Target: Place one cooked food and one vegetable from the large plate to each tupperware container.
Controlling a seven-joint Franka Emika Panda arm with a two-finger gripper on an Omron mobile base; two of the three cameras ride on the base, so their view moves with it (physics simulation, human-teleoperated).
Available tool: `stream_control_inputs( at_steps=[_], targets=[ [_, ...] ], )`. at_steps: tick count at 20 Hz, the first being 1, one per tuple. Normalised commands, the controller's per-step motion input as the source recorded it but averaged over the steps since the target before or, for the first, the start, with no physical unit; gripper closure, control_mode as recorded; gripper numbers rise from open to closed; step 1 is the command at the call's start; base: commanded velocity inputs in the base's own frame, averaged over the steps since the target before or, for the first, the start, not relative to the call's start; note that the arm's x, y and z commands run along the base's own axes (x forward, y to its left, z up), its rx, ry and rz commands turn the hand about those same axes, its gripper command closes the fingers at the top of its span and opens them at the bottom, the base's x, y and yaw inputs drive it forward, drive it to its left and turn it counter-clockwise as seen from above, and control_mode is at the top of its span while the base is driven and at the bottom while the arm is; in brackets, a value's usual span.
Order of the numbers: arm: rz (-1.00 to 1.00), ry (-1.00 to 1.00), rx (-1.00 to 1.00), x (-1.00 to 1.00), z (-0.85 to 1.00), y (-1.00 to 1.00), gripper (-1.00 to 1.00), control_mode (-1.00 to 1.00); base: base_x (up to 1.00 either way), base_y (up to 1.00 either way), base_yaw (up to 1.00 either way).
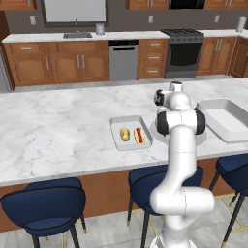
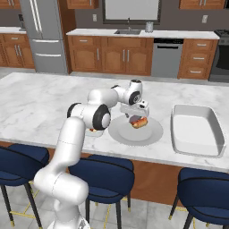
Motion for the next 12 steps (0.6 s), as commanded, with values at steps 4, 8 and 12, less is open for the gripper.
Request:
stream_control_inputs(
  at_steps=[4,8,12],
  targets=[
    [0.04,0.0,0.0,0.0,-0.39,0.08,-1.0,-1.0,0.0,0.0,0.0],
    [0.03,0.0,0.0,-0.02,-0.26,0.04,-1.0,-1.0,0.0,0.0,0.0],
    [0.02,0.0,0.0,-0.19,-0.44,0.01,-1.0,-1.0,0.0,0.0,0.0]
  ],
)
